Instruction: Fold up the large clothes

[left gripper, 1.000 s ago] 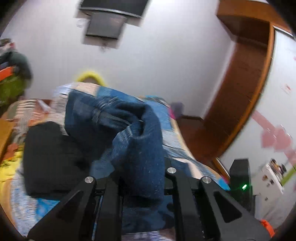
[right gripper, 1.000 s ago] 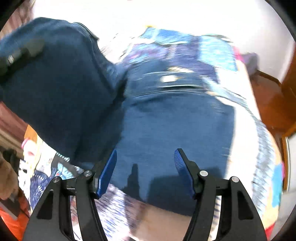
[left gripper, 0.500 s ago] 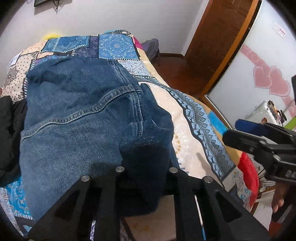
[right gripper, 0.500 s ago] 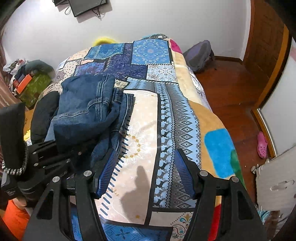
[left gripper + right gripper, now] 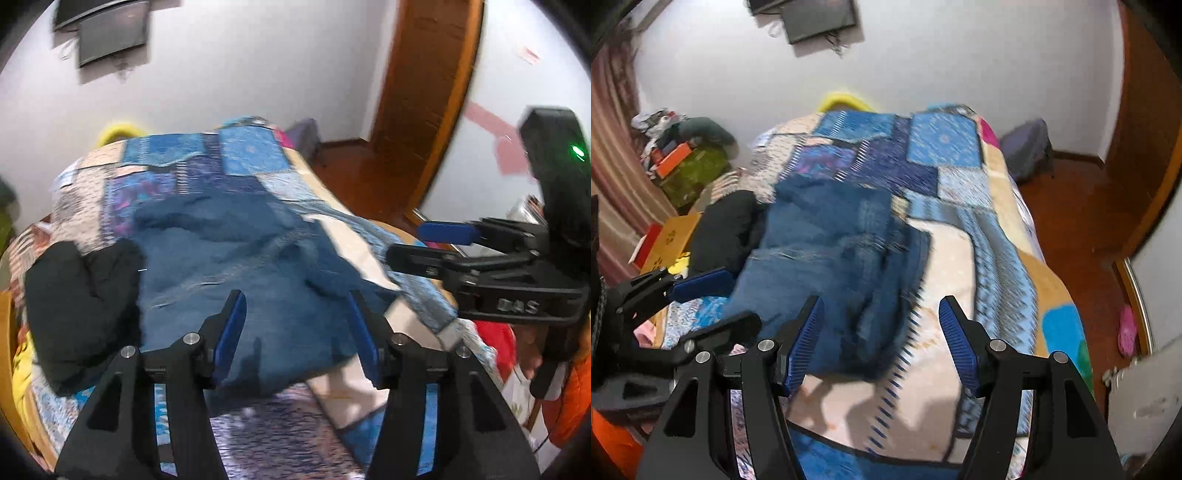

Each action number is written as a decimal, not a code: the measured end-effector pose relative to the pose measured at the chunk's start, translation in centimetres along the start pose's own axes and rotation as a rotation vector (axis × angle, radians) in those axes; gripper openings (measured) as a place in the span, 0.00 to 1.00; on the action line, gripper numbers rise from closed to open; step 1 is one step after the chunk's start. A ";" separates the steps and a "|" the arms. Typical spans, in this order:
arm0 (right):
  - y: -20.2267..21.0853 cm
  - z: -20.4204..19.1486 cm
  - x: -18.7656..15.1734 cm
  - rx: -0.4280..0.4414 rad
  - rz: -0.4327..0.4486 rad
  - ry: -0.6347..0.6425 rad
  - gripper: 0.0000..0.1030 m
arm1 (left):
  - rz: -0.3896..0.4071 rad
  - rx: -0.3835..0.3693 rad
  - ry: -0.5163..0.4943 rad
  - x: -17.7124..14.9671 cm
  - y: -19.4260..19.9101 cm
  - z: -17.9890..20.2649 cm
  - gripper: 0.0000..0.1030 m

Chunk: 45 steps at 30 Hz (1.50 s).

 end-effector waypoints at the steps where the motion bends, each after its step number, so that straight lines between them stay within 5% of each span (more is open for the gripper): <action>1: -0.3 -0.6 0.1 0.003 0.004 0.010 0.59 | 0.000 0.023 0.010 0.1 -0.2 -1.1 0.54; 12: -5.2 -1.2 -3.6 -0.041 -0.110 0.050 0.59 | -0.194 0.181 0.184 -8.1 -4.0 -10.4 0.54; 16: -5.7 1.1 -5.5 -0.074 -0.163 0.014 0.59 | -0.178 0.177 0.250 -10.5 -4.2 -11.0 0.60; 19: -5.5 2.0 -6.2 -0.061 -0.168 -0.044 0.69 | -0.158 0.180 0.307 -11.5 -3.9 -11.3 0.63; 31: -4.9 0.9 -4.7 -0.049 -0.143 -0.015 0.71 | -0.134 0.191 0.277 -9.2 -2.1 -12.1 0.62; 37: -5.6 0.5 -2.8 -0.014 -0.121 -0.042 0.71 | -0.099 0.162 0.362 -7.4 -2.2 -14.3 0.63; 45: -8.1 1.4 -2.4 -0.013 -0.145 -0.066 0.71 | -0.179 0.030 0.516 -8.7 -5.3 -15.4 0.63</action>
Point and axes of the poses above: each gripper's, at about its wrist camera, not at the fingertips, and y roughly against the way its jaws point, z to its right, x to its top, the point moved 10 cm from there along -y, roughly the way its jaws point, and after that the axes turned 14 degrees about z, right-handed, at the moved point
